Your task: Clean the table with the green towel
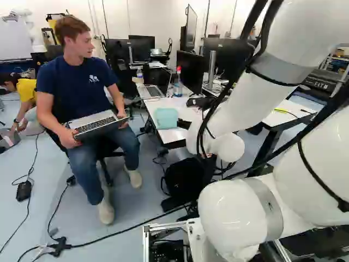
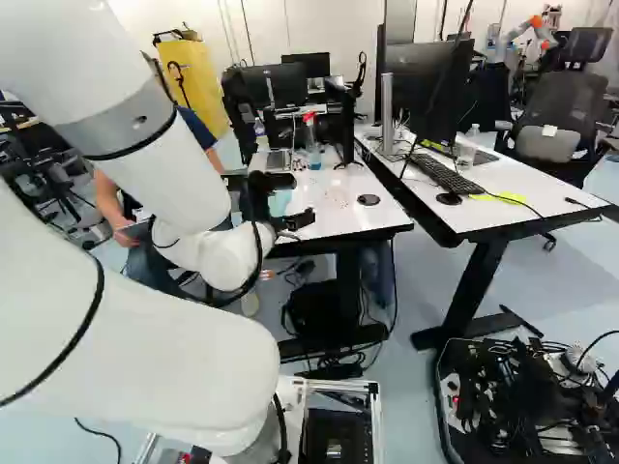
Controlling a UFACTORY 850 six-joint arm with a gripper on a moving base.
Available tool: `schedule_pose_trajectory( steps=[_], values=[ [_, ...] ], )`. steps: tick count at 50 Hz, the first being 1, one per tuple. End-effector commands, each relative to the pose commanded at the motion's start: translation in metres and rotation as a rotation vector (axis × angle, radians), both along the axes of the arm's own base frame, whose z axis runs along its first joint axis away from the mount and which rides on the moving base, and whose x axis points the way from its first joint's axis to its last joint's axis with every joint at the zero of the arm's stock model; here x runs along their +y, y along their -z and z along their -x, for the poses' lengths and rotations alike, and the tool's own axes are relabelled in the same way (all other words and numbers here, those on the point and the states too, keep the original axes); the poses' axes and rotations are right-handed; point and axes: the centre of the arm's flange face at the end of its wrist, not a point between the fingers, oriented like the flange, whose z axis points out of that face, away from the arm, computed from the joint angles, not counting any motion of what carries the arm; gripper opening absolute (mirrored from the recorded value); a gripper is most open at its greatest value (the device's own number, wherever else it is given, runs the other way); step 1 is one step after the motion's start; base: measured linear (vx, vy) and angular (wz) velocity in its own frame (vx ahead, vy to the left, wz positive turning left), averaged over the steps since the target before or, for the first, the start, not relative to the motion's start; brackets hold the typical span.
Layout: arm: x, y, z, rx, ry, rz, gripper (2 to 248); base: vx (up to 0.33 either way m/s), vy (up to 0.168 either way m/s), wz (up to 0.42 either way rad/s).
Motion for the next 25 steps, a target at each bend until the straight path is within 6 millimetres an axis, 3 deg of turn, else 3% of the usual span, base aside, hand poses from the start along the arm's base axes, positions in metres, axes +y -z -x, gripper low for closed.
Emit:
schedule_pose_trajectory(
  steps=[25],
  values=[
    [0.0000,0.0000,0.0000,0.000,0.000,0.000,247,0.000,0.000,0.000]
  ],
)
